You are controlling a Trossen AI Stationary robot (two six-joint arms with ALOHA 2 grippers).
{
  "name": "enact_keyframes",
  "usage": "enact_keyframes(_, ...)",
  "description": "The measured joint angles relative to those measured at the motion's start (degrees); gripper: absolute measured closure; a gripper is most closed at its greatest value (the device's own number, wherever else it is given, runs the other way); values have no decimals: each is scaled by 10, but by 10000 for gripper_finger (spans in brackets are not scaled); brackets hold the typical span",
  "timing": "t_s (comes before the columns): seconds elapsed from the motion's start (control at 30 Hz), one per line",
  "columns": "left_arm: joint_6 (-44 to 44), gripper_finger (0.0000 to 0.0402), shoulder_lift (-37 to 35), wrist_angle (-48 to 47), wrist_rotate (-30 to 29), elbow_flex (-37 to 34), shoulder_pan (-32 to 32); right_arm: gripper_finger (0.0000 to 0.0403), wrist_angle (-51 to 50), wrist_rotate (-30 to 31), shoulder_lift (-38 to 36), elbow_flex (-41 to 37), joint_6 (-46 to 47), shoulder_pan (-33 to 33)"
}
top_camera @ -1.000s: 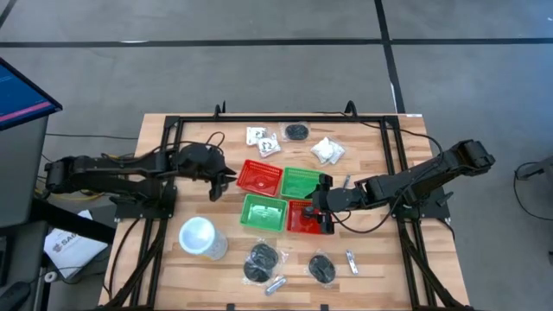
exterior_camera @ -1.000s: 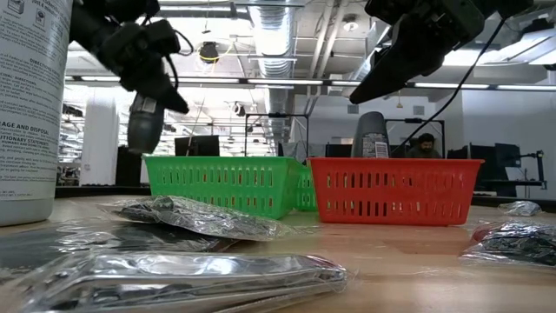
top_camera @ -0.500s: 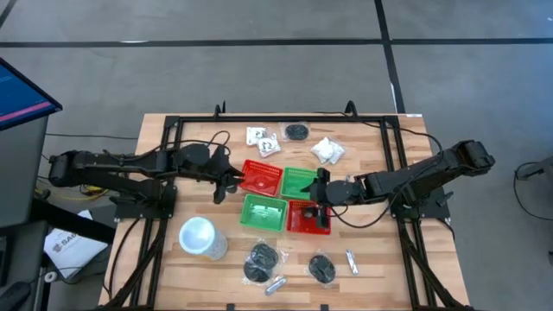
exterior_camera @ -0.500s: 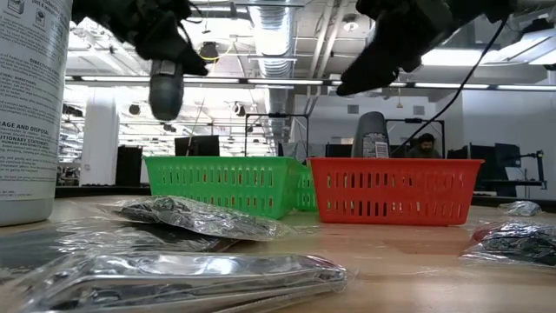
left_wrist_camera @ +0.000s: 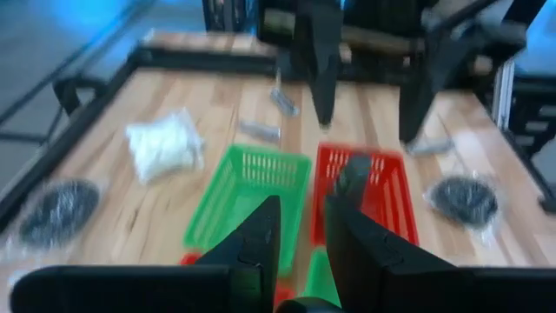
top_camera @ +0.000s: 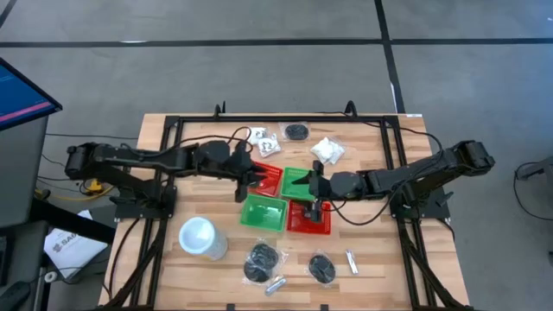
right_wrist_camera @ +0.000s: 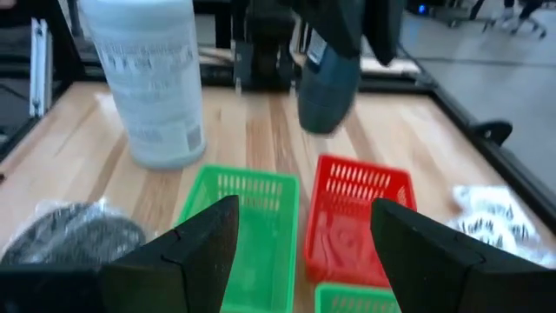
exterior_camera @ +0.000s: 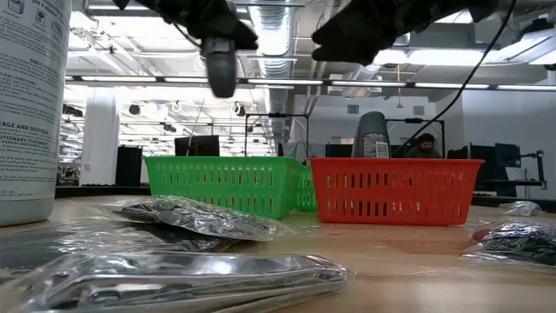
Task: Pick & Place Travel size toiletries
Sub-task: Put the black deodorant into the bottom right red bin
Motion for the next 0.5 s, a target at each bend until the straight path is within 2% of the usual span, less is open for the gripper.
enact_keyframes(0.5,14,329,7,104,0,9,-9,154,98,-15,12,0,-13,-47)
